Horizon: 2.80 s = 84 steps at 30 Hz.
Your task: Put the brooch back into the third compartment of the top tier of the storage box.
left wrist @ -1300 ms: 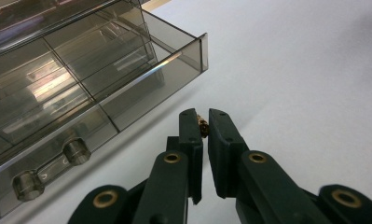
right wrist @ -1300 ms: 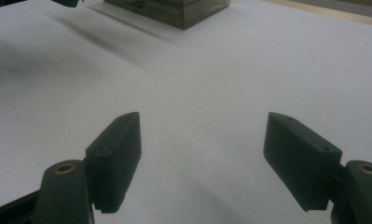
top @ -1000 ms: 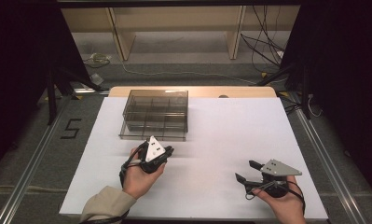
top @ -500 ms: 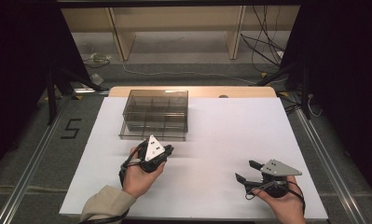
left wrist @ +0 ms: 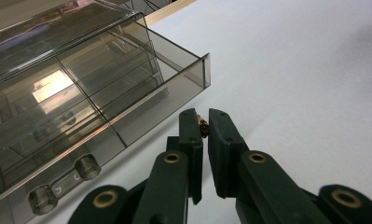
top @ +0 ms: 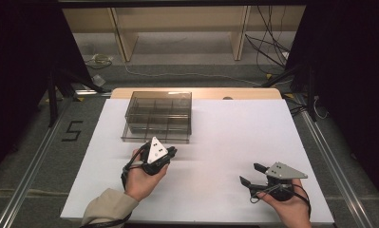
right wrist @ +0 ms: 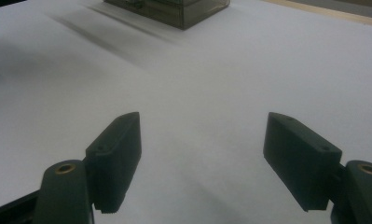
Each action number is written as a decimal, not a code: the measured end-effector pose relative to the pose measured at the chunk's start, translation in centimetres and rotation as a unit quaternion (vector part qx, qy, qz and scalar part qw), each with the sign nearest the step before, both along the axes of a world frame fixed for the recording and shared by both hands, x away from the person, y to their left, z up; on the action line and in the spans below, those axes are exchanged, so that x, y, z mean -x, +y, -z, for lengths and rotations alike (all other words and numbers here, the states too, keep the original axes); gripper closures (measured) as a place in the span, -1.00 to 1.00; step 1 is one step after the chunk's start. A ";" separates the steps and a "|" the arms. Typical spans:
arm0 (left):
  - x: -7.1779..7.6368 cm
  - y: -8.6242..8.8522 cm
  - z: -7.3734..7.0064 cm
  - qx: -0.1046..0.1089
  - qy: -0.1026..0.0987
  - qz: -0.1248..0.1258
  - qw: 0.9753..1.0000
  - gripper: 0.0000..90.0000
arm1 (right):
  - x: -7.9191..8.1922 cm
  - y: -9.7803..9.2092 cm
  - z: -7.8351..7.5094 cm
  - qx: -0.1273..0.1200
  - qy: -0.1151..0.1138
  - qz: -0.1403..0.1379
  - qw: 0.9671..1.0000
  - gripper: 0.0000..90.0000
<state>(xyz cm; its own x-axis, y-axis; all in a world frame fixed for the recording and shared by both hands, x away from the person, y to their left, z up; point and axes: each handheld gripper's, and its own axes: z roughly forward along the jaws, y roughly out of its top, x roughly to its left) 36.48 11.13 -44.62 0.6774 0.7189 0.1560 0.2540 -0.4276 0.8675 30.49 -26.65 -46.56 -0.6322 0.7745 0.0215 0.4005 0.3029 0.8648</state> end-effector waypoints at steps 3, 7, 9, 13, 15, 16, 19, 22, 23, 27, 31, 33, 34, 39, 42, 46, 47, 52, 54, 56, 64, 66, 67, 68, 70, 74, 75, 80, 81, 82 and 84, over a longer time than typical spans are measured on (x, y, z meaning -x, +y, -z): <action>0.0 0.0 0.0 0.002 0.000 0.000 1.000 0.87 | 0.0 0.0 0.0 0.000 0.001 0.001 1.000 -0.37; 0.0 -0.1 0.0 0.003 0.001 0.000 1.000 0.87 | 0.0 0.0 0.0 -0.001 0.000 0.000 1.000 -0.37; 0.0 -0.1 0.1 0.003 0.002 0.001 1.000 0.87 | 0.0 0.0 0.0 0.000 0.001 0.000 1.000 -0.37; 0.0 -0.1 0.0 0.004 0.000 0.001 1.000 0.87 | 0.0 0.0 0.0 -0.001 0.000 0.001 1.000 -0.37; 0.0 -0.1 -0.1 0.004 -0.001 0.001 1.000 0.87 | 0.0 0.0 0.0 -0.001 0.000 0.001 1.000 -0.37; 0.0 -0.2 0.0 0.006 -0.001 0.000 1.000 0.87 | 0.0 0.0 0.0 -0.001 0.000 0.001 1.000 -0.37; 0.0 -0.1 -0.1 0.005 0.000 0.000 1.000 0.87 | 0.0 0.0 0.0 -0.001 0.000 0.000 1.000 -0.37; 0.0 -0.1 -0.1 0.006 0.000 0.000 1.000 0.87 | 0.0 0.0 0.0 -0.001 0.000 0.000 1.000 -0.37; 0.0 -0.2 -0.1 0.006 0.000 0.001 1.000 0.87 | 0.0 0.0 0.0 -0.001 0.000 0.000 1.000 -0.37; 0.0 -0.2 -0.2 0.006 -0.001 0.001 1.000 0.87 | 0.0 0.0 0.0 0.000 0.000 0.001 1.000 -0.37; -0.1 -0.2 -0.2 0.006 -0.001 0.001 1.000 0.87 | 0.0 0.0 0.0 -0.001 0.000 0.000 1.000 -0.37; -0.1 -0.2 -0.2 0.007 -0.001 0.001 1.000 0.87 | 0.0 0.0 0.0 0.000 0.001 0.001 1.000 -0.37; -0.1 -0.2 -0.2 0.007 -0.001 0.001 1.000 0.87 | 0.0 0.0 0.0 0.000 0.001 0.001 1.000 -0.37; -0.1 -0.2 -0.4 0.008 -0.003 0.001 1.000 0.87 | 0.0 0.0 0.0 -0.001 0.000 0.001 1.000 -0.37; -0.2 -0.3 -0.4 0.009 -0.002 0.001 1.000 0.87 | 0.0 0.0 0.0 -0.001 0.000 0.000 1.000 -0.37; -0.2 -0.3 -0.4 0.010 -0.002 0.001 1.000 0.87 | 0.0 0.0 0.0 -0.001 0.000 0.001 1.000 -0.37; -0.2 -0.3 -0.4 0.010 -0.002 0.001 1.000 0.87 | 0.0 0.0 0.0 -0.002 0.000 0.001 1.000 -0.37; -0.3 -0.3 -0.4 0.010 -0.003 0.000 1.000 0.87 | 0.0 0.0 0.0 -0.002 0.000 0.001 1.000 -0.37; -0.3 -0.3 -0.5 0.012 -0.003 -0.002 1.000 0.87 | 0.0 0.0 0.0 -0.002 0.000 0.001 1.000 -0.37; -0.4 -0.3 -0.5 0.010 -0.004 -0.001 1.000 0.87 | 0.0 0.0 0.0 -0.001 0.000 0.001 1.000 -0.37; -0.4 -0.4 -0.6 0.011 -0.004 0.000 1.000 0.87 | 0.0 0.0 0.0 -0.002 0.000 0.001 1.000 -0.37; -0.5 -0.4 -0.6 0.011 -0.004 0.000 1.000 0.87 | 0.0 0.0 0.0 -0.002 0.000 0.001 1.000 -0.37; -0.5 -0.4 -0.6 0.011 -0.003 0.001 1.000 0.87 | 0.0 0.0 0.0 -0.002 0.000 0.001 1.000 -0.37; -0.5 -0.4 -0.6 0.010 -0.003 0.001 1.000 0.87 | 0.0 0.0 0.0 -0.001 0.001 0.001 1.000 -0.37; -0.5 -0.4 -0.6 0.011 -0.003 0.000 1.000 0.87 | 0.0 0.0 0.0 -0.001 0.001 0.001 1.000 -0.37; -0.6 -0.4 -0.7 0.013 -0.004 0.000 1.000 0.87 | 0.0 0.0 0.0 -0.002 0.001 0.002 1.000 -0.37; -0.6 -0.4 -0.7 0.012 -0.003 0.000 1.000 0.87 | 0.0 0.0 0.0 -0.002 0.000 0.002 1.000 -0.37; -0.7 -0.3 -0.8 0.013 -0.004 -0.001 1.000 0.87 | 0.0 -0.1 0.0 -0.001 0.000 0.002 1.000 -0.37; -0.7 -0.3 -0.9 0.013 -0.005 -0.001 1.000 0.87 | 0.0 -0.1 0.0 -0.002 -0.001 0.002 1.000 -0.37; -0.7 -0.3 -0.9 0.014 -0.005 -0.002 1.000 0.87 | 0.0 -0.1 0.0 -0.002 -0.001 0.002 1.000 -0.37; -0.7 -0.3 -1.0 0.015 -0.005 -0.002 1.000 0.87 | 0.0 -0.1 0.0 -0.002 -0.001 0.002 1.000 -0.37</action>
